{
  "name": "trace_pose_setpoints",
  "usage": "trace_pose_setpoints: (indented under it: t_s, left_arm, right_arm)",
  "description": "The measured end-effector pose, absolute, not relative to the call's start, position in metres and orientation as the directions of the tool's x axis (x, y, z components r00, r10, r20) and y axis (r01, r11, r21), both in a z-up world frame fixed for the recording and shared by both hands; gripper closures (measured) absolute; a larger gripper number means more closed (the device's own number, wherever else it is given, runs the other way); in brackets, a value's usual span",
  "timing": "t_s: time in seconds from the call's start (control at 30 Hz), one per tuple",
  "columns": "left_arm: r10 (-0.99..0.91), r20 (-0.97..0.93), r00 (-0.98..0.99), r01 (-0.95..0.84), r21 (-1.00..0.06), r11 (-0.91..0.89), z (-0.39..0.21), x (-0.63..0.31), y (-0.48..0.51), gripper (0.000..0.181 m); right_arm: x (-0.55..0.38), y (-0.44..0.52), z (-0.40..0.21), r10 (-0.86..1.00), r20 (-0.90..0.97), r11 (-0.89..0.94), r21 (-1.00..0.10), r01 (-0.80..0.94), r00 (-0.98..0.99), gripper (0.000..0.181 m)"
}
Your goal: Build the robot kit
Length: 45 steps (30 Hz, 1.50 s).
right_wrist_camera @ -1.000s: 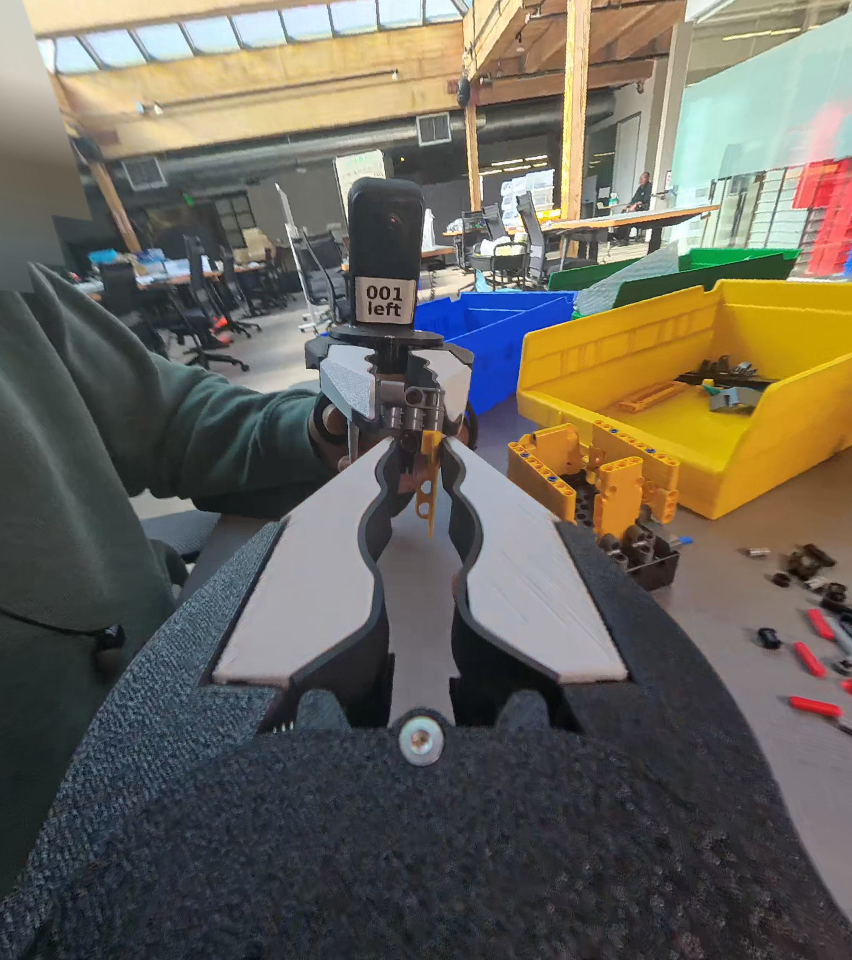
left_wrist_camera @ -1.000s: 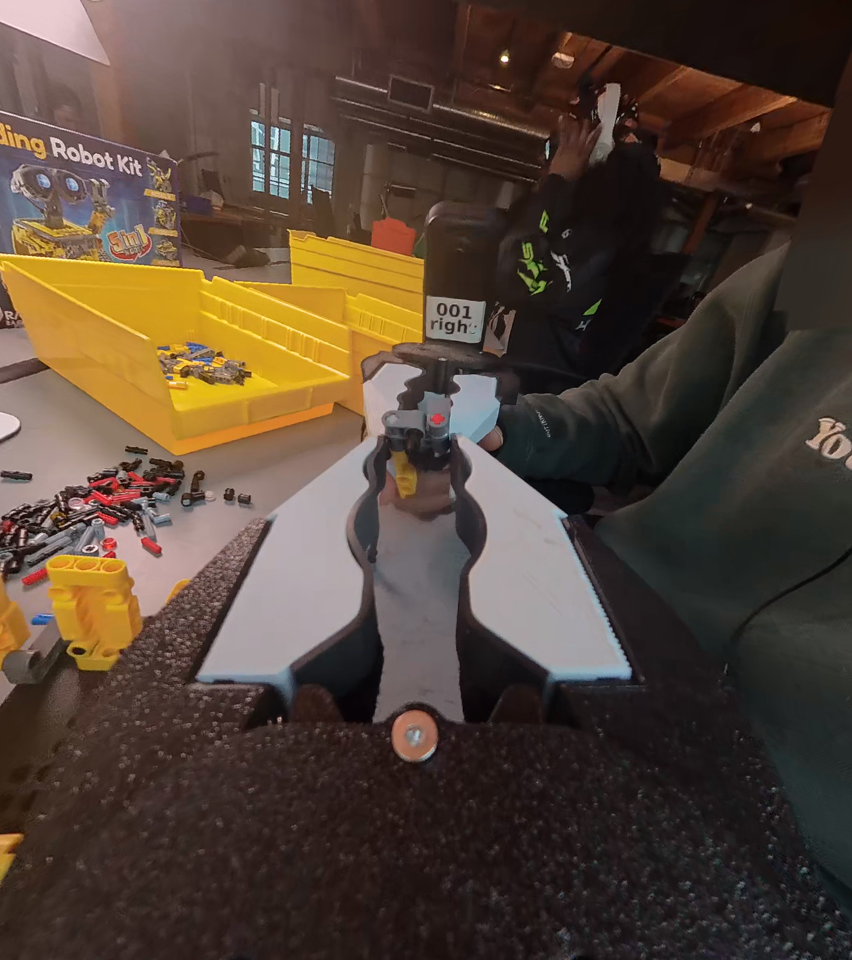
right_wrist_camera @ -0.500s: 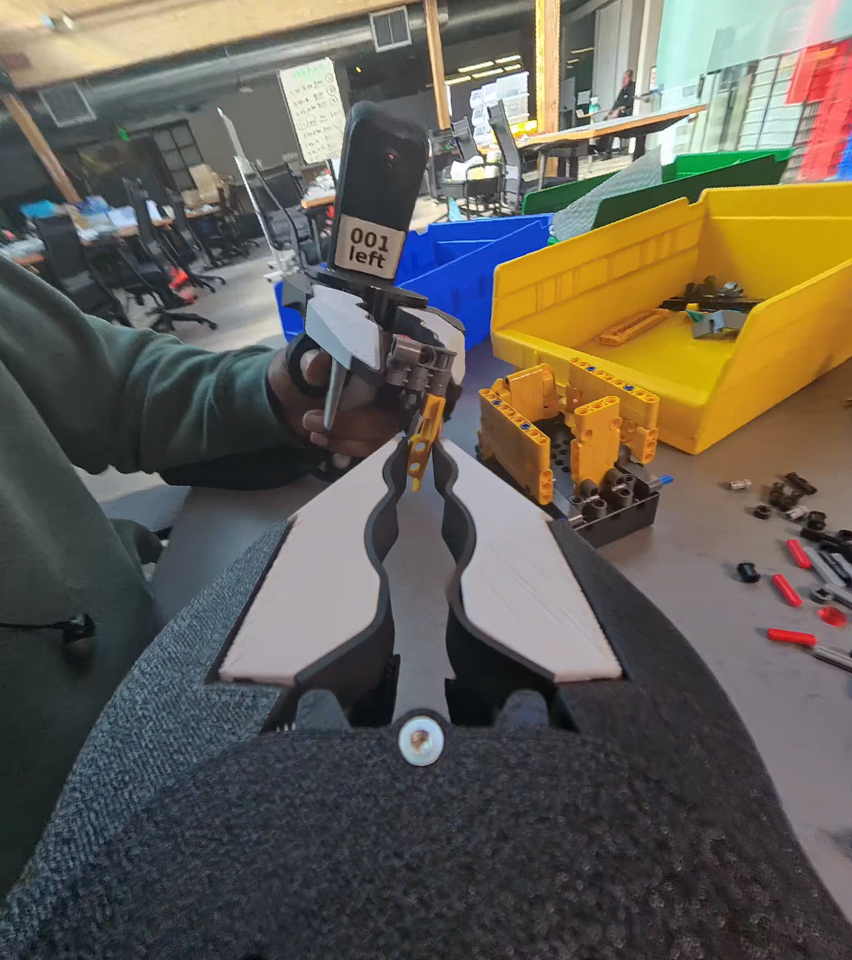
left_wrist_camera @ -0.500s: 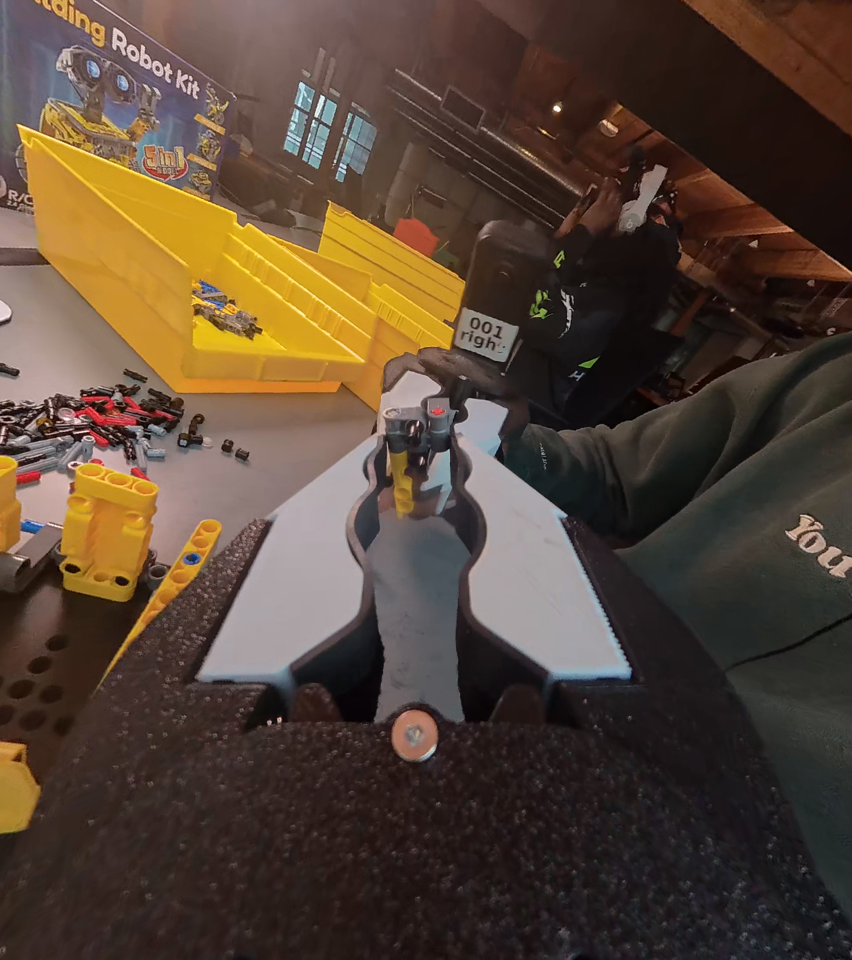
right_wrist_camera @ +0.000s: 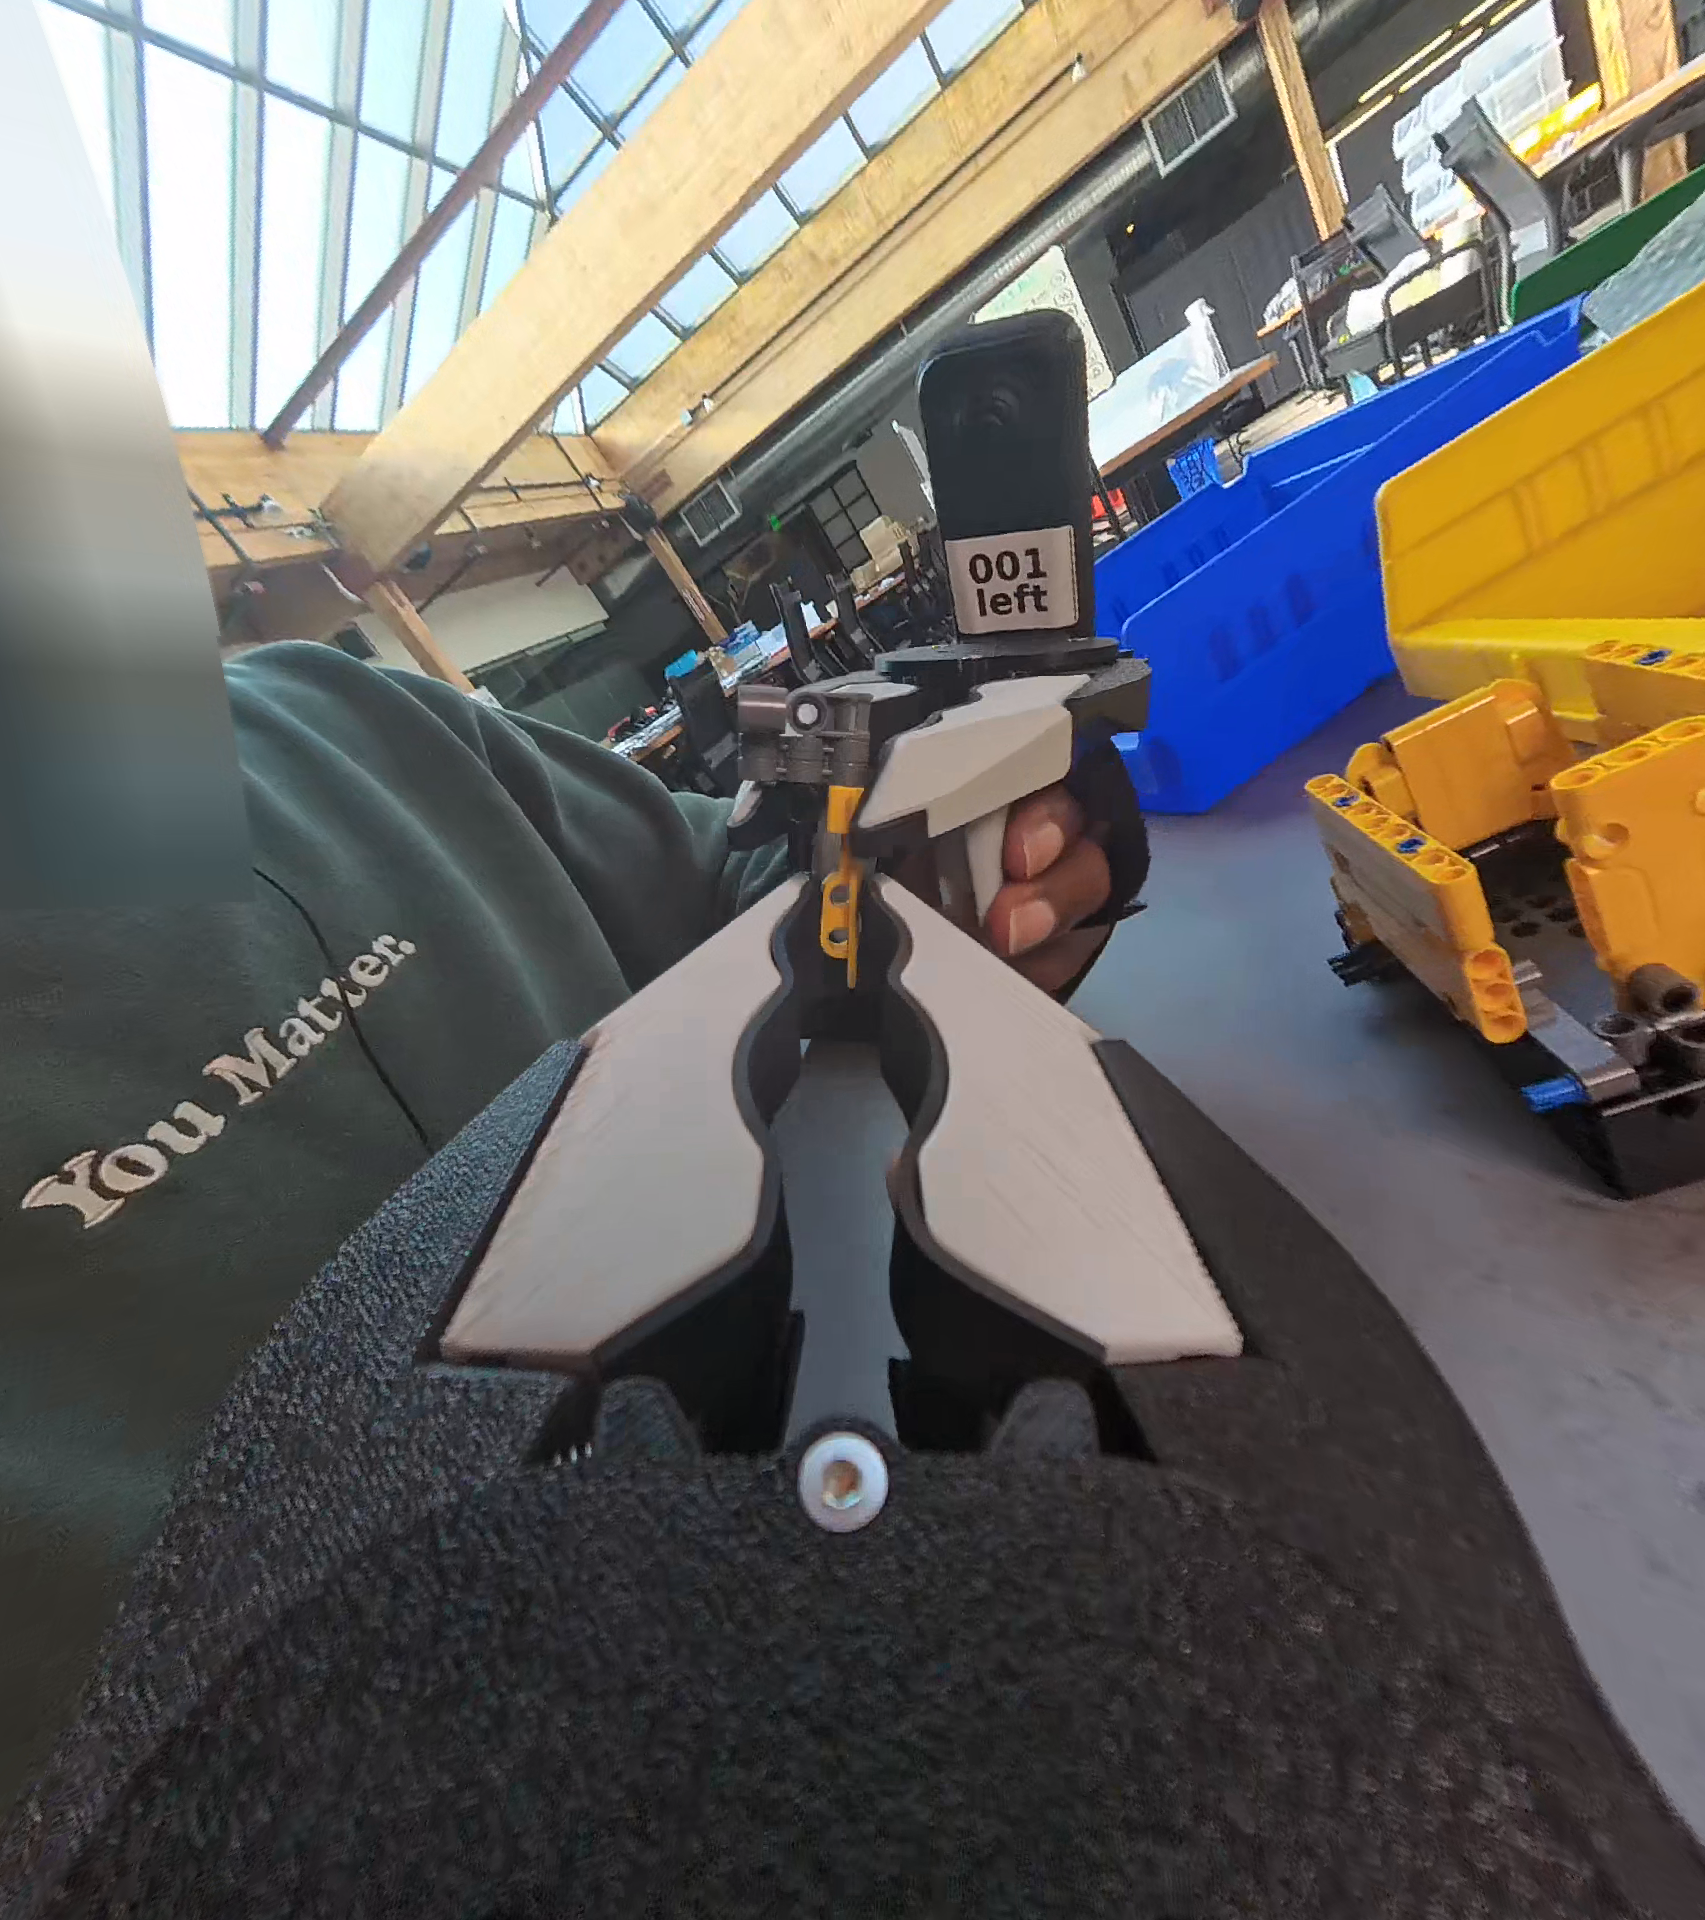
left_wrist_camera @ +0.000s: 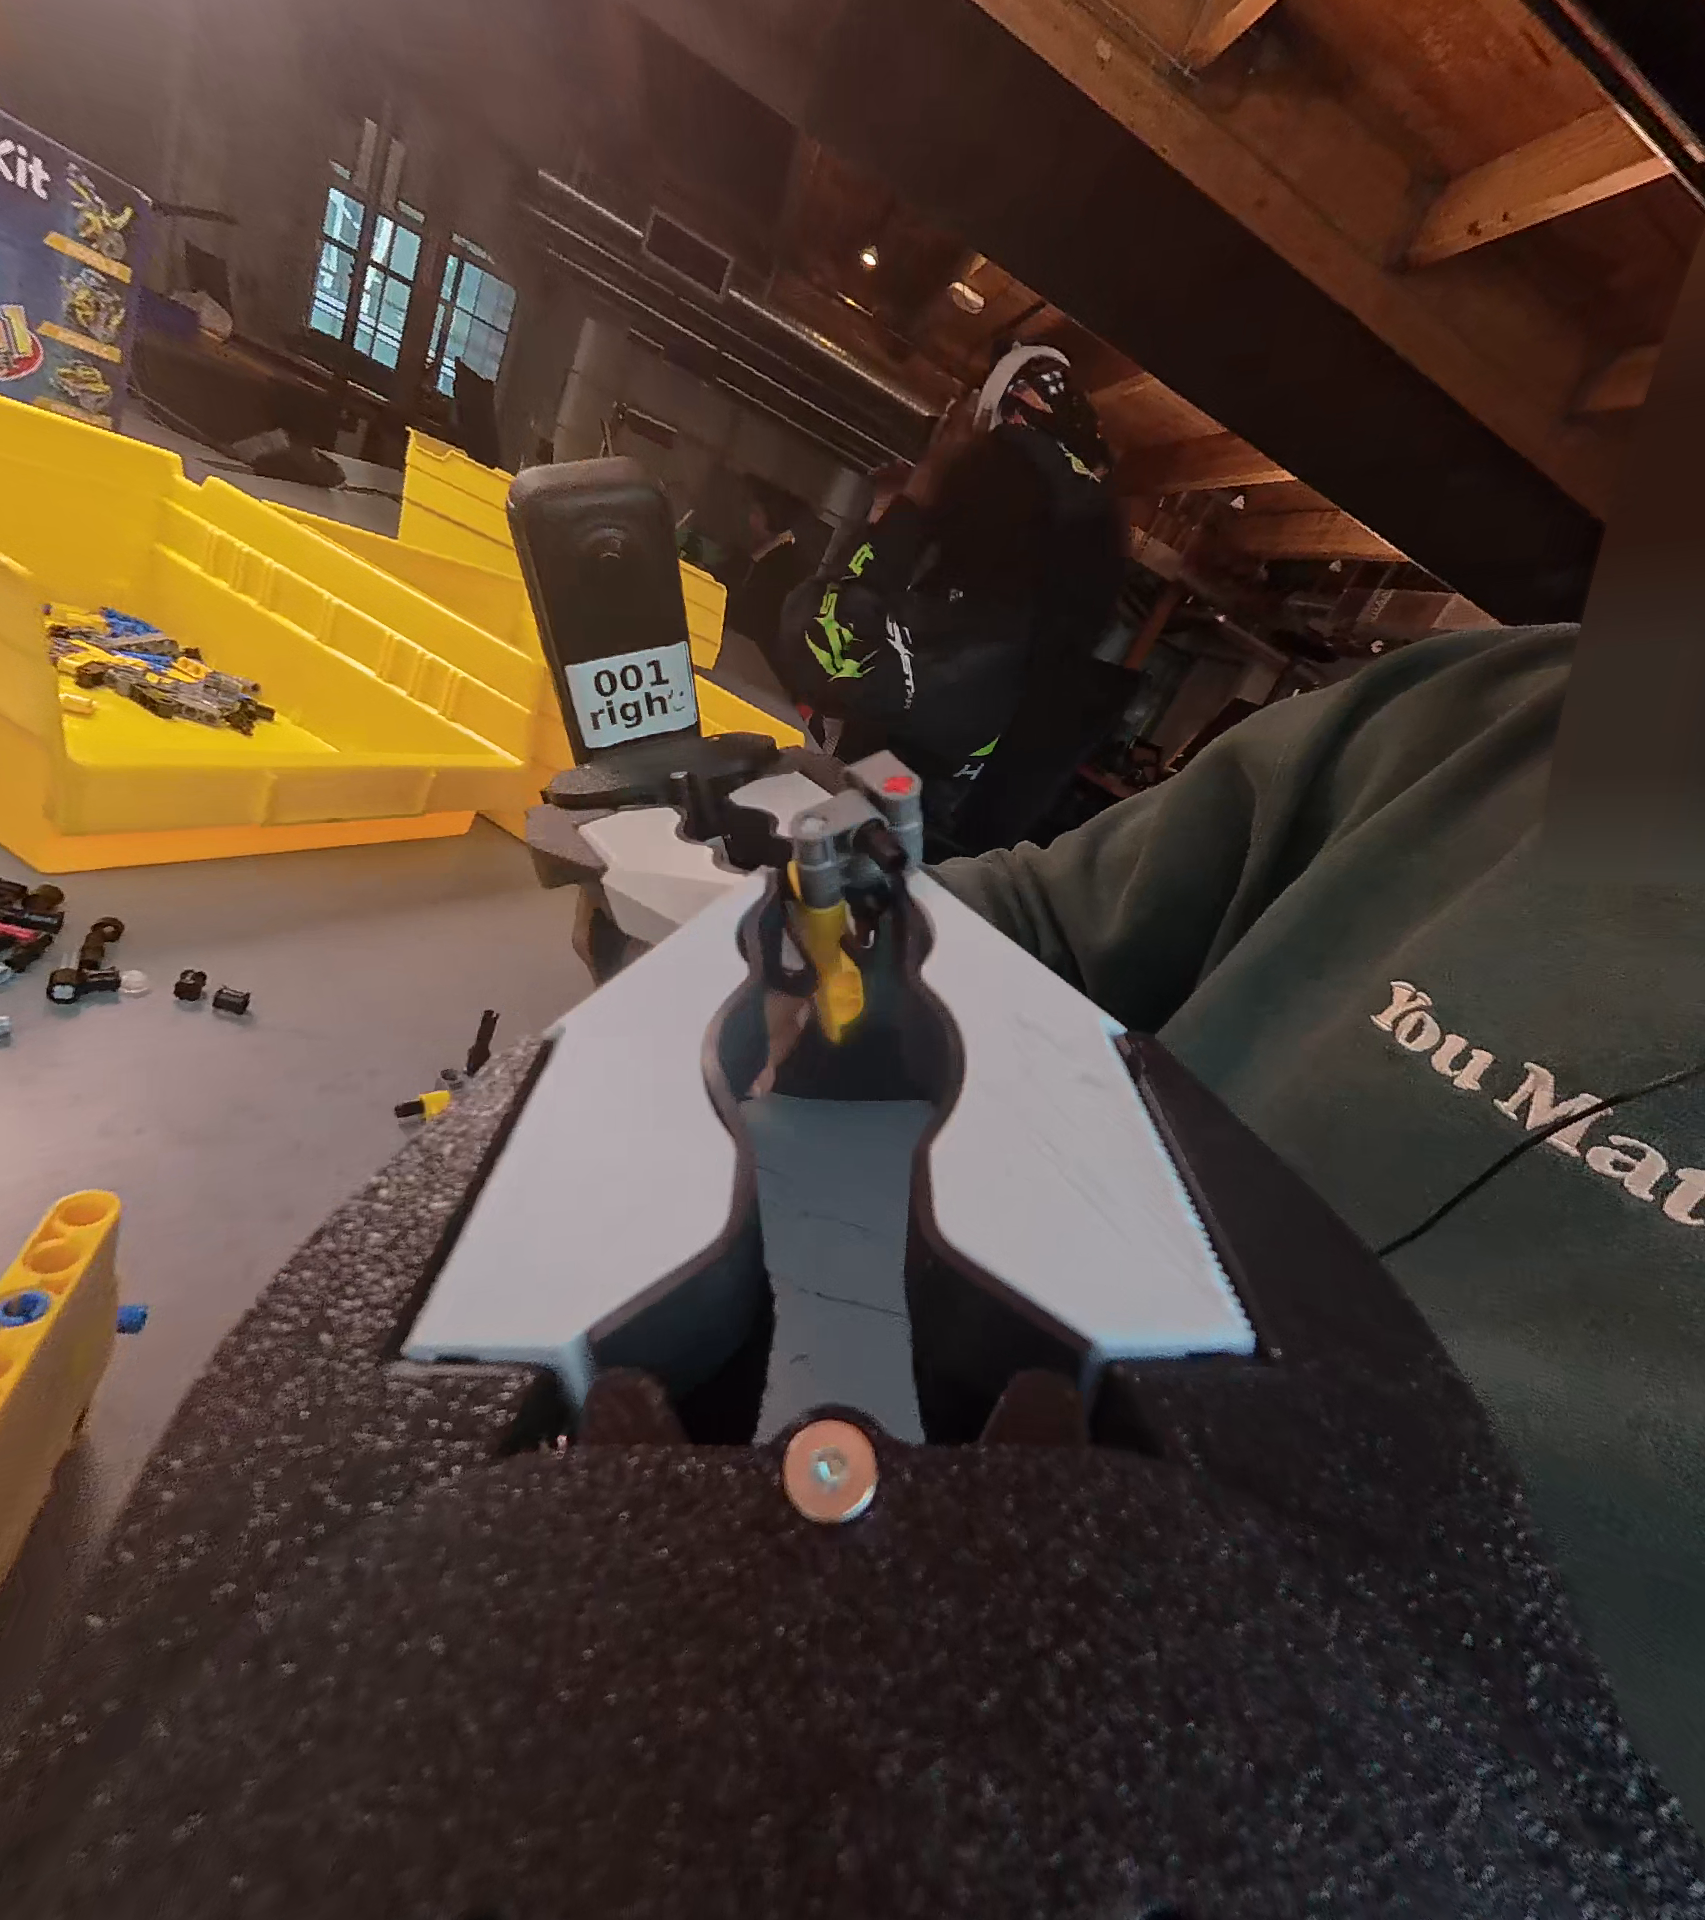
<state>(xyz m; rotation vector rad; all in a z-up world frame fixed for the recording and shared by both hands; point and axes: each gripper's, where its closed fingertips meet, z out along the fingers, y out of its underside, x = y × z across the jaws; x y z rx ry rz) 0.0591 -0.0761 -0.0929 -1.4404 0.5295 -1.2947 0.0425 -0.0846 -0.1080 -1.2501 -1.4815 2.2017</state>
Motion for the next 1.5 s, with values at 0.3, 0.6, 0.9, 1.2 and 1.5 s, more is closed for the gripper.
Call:
trace_pose_setpoints:
  t_s: [0.3,0.6,0.9,1.2,1.5]
  left_arm:
    - [-0.636,0.370,0.677,0.100,-0.902,-0.419,-0.148,0.019,-0.038,0.165]
    - [-0.600,0.316,0.735,-0.059,-0.852,-0.521,-0.185,0.027,-0.039,0.164]
    - [-0.598,0.333,0.729,-0.058,-0.840,-0.539,-0.191,0.025,-0.038,0.164]
    - [-0.587,0.331,0.739,-0.092,-0.813,-0.574,-0.203,0.021,-0.039,0.164]
    - [-0.575,0.351,0.739,-0.089,-0.795,-0.600,-0.205,0.017,-0.041,0.164]
  right_arm:
    - [0.059,0.023,-0.160,0.988,-0.088,-0.020,-0.890,0.456,-0.128,0.152]
    - [0.106,0.025,-0.220,0.985,-0.173,-0.103,-0.673,0.733,-0.021,0.153]
    - [0.095,0.009,-0.220,0.908,0.080,0.380,-0.575,0.725,-0.412,0.176]
    - [0.074,-0.021,-0.217,0.294,0.167,0.956,-0.028,0.293,-0.941,0.176]
    - [0.040,-0.064,-0.229,0.186,0.195,0.965,-0.221,0.141,-0.963,0.171]
